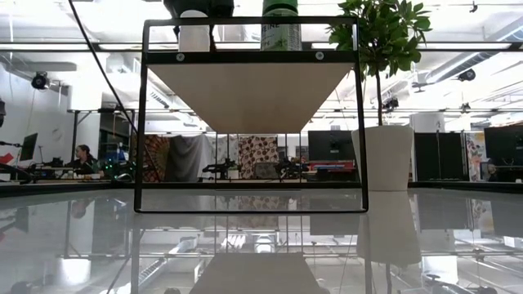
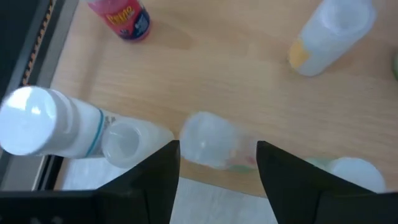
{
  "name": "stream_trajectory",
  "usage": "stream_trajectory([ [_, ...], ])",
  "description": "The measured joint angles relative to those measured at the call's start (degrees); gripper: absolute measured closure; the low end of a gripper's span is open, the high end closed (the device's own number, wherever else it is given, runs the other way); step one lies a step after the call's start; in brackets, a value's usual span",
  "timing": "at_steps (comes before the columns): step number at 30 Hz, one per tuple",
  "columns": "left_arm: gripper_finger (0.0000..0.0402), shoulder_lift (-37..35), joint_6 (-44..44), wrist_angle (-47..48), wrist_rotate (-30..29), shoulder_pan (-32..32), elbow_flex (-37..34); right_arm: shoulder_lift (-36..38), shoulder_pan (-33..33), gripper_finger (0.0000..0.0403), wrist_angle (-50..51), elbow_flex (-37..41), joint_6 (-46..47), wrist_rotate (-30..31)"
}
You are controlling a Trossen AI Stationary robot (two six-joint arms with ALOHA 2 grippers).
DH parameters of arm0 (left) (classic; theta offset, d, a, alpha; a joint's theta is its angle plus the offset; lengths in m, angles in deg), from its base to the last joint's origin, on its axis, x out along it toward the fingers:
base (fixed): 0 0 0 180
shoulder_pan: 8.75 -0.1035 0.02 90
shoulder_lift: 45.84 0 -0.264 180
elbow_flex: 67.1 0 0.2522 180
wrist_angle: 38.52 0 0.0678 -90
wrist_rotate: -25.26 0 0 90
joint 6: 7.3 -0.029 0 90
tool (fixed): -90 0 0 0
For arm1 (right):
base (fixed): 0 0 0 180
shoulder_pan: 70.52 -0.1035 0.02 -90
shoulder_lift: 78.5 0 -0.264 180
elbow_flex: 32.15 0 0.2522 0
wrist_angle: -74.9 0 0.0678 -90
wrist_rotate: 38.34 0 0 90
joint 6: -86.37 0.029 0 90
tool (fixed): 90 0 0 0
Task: Pick and place medicine bottles onto shelf by color
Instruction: Put the transparent pill bottle on the shelf
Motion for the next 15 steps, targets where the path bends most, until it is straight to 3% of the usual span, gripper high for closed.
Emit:
stream_trajectory([
  [15,0.0207,-0.84,-1.72,0.43,0.42,0.15,1.25,0.0,-0.02,0.017,0.15,0.0,0.57,-0.02],
])
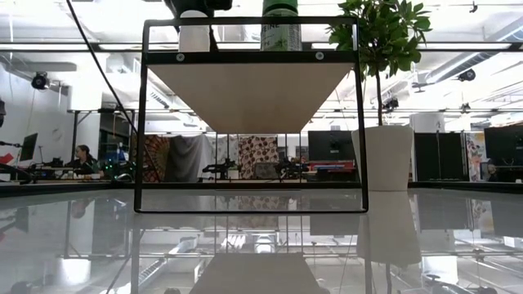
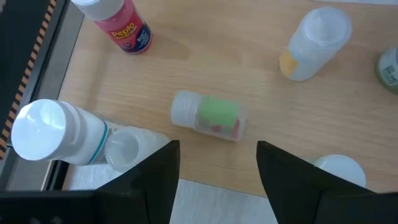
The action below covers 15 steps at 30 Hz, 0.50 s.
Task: Pick and place medicine bottles onto shelf by color
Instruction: Put the transparent pill bottle on the shelf
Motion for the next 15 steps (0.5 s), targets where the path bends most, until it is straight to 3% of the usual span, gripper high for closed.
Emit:
stream_trajectory([
  [9,0.0208,-0.04,11.01,-9.06,-0.5,0.94,-0.02,0.0,0.0,0.017,-0.04,0.26,-0.17,2.95],
  [15,0.0208,2.6,21.98,-9.9,-6.31,2.61,-0.02,0.09,0.0,0.017,0.85,0.26,-0.15,2.97],
])
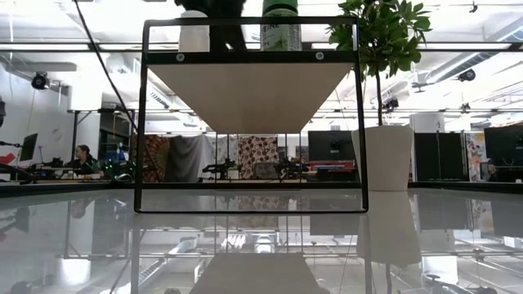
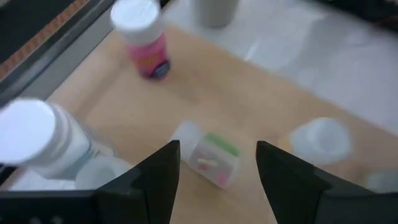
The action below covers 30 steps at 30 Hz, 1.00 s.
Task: Pick and place medicine bottles onto shelf by color
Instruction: Put the transparent pill bottle on the shelf
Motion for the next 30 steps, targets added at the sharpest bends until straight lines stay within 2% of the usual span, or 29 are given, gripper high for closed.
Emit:
stream_trajectory([
  [14,0.0208,4.99,12.29,0.82,-5.81,0.47,0.02,0.04,0.0,0.017,5.18,0.04,-1.08,-0.01],
  [30,0.0208,7.57,15.56,2.43,-6.15,0.78,0.0,0.09,0.0,0.017,6.24,0.04,-2.58,-0.01],
])
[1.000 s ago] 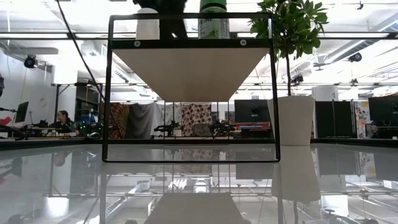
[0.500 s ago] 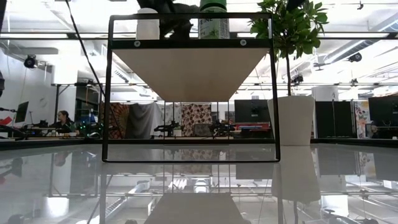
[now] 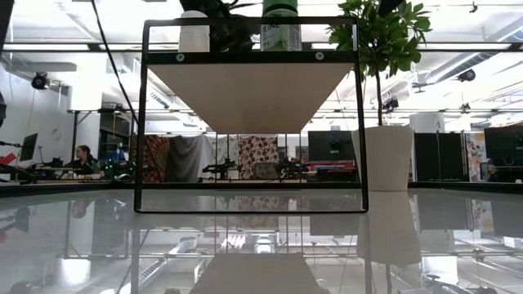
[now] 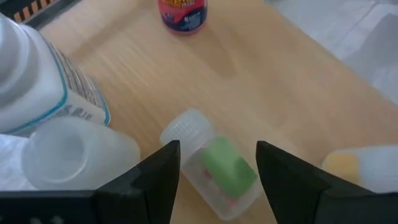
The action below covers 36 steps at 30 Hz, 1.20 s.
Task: Pick and place medicine bottles onto shelf by color
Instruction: Put the transparent pill bottle on the shelf
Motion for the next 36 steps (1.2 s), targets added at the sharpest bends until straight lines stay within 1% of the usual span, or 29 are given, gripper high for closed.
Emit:
stream_trajectory([
  [8,0.0208,0.07,1.38,0.42,0.03,0.0,-1.84,0.0,0.0,0.017,0.03,0.0,-0.02,0.0],
  [18,0.0211,0.07,0.83,0.39,0.46,0.74,-2.07,0.0,0.0,0.017,0.03,0.0,-0.02,0.0],
  [20,0.022,0.07,0.16,0.38,0.66,0.94,-2.18,0.0,0.0,0.017,0.05,0.0,-0.02,0.0],
  [28,0.0277,0.05,-0.46,0.35,1.49,1.16,-2.5,0.0,0.0,0.017,0.05,0.0,-0.01,0.0],
  [36,0.0287,0.01,-3.31,0.45,1.54,1.77,-1.72,0.0,0.0,0.017,0.03,0.0,-0.2,0.0],
])
